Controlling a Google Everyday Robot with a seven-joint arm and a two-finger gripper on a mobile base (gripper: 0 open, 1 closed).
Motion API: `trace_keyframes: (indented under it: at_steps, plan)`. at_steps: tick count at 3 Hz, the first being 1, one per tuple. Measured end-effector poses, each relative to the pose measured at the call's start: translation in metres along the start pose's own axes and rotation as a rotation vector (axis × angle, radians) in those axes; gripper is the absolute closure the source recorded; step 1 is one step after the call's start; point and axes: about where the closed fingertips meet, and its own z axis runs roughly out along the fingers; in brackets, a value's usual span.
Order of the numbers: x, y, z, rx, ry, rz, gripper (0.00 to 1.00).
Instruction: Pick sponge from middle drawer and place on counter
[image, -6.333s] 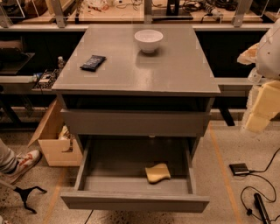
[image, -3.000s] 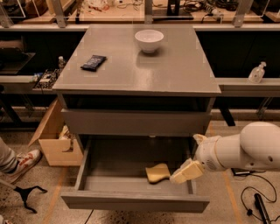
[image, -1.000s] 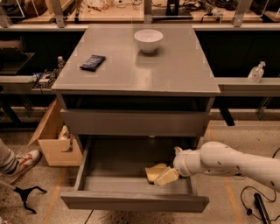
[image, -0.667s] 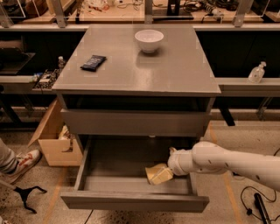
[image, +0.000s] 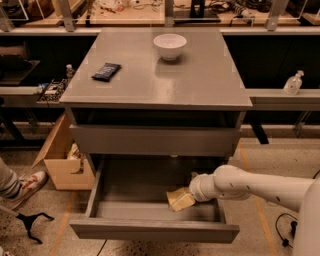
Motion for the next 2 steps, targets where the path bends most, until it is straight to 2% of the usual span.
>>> trace_keyframes:
  at_steps: [2]
  plan:
    - [0.026, -0.011, 0.033, -0.012, 0.037, 0.044, 0.00]
